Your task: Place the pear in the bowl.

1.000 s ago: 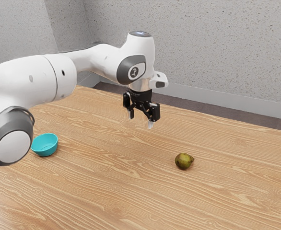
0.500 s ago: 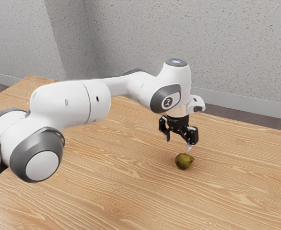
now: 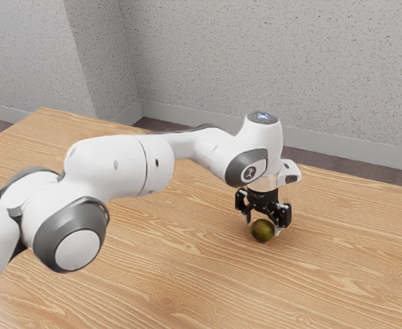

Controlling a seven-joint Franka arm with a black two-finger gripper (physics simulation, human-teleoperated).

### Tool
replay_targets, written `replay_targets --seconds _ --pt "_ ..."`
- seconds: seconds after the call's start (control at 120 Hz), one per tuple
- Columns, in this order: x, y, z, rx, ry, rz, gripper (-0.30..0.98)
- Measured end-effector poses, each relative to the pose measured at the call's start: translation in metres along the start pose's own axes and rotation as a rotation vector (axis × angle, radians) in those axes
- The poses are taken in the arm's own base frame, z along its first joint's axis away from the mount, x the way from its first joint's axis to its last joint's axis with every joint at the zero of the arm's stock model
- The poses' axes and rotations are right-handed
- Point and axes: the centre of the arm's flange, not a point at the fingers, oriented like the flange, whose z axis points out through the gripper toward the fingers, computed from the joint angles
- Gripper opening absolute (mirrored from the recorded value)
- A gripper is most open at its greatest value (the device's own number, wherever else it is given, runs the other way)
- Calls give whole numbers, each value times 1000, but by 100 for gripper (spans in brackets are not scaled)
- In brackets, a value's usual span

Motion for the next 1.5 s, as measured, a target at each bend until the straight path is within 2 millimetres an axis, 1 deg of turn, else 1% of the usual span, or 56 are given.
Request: replay_targets --seconds 0.15,0.283,0.55,0.617,0.733,0.767,0.817,0.867,0.933,1.1,1.167,1.242,1.275,1.342,1.5 --pt "0 -1 7 2 -4 -16 52" --pt "0 0 8 1 -2 -27 44" --pt "1 -1 8 2 0 -44 39" --pt "0 -1 4 2 3 -47 37" --pt "-1 -4 -13 0 17 -55 34" --pt "-3 -7 -17 1 17 -59 34" --pt "-6 -16 -22 6 11 -73 33" --pt "-12 -36 -29 13 -3 -98 32" --pt "-22 -74 -36 22 -28 -149 31" --pt "-56 -194 -54 26 -80 -324 30" --pt "-70 -245 -62 23 -82 -403 30" --pt "-91 -302 -69 20 -87 -494 30" --pt "-102 -324 -71 18 -88 -532 30" --pt "-116 -360 -77 16 -80 -594 30" --pt "-139 -437 -83 12 -61 -725 30"
